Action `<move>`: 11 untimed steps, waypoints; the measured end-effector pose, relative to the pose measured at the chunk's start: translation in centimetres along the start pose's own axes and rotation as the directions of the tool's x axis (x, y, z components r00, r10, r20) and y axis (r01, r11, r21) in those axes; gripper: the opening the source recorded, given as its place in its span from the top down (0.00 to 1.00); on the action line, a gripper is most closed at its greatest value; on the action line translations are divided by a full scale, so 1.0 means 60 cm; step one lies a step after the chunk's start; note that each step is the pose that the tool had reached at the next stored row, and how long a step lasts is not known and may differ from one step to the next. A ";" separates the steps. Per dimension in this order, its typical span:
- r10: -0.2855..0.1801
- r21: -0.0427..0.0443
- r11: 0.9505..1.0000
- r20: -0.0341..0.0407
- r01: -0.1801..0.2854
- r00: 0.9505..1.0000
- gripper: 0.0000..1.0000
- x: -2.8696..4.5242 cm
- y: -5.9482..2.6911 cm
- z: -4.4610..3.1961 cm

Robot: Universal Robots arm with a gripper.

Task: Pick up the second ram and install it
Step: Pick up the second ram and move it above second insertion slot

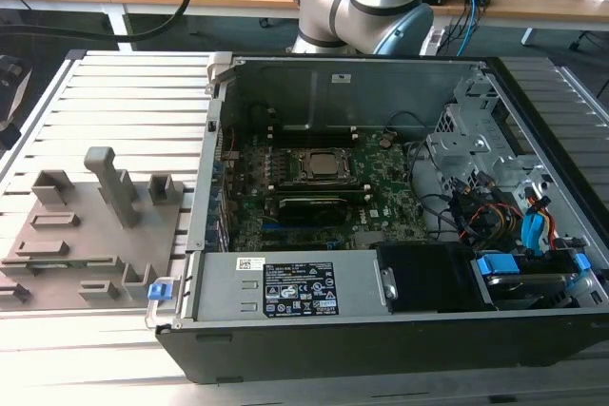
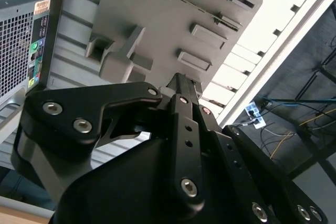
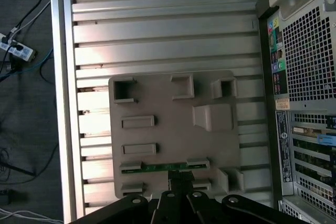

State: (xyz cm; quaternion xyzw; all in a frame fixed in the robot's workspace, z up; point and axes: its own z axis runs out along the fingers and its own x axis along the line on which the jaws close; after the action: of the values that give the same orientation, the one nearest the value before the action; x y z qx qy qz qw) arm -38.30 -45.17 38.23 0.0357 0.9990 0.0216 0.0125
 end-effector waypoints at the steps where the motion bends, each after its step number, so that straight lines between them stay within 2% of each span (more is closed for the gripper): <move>1: -0.012 0.000 1.000 -0.001 0.012 1.000 0.89 0.000 0.000 0.000; 3: -0.050 -0.001 0.999 -0.002 0.050 0.999 0.89 0.000 0.000 0.000; 6: -0.105 -0.003 0.994 -0.005 0.105 0.994 0.89 0.000 0.000 0.000; 8: -0.172 -0.005 0.985 -0.007 0.172 0.985 0.89 0.000 0.000 0.000; 9: -0.207 -0.006 0.978 -0.009 0.207 0.978 0.89 0.000 0.000 0.000; 10: -0.227 -0.007 0.974 -0.009 0.227 0.974 0.89 0.000 0.000 0.000; 11: -0.284 -0.008 0.959 -0.012 0.284 0.959 0.89 0.000 0.000 0.000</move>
State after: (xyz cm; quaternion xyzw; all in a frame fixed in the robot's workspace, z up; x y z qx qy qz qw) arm -38.30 -45.17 38.23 -0.1082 0.9938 0.0232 0.0093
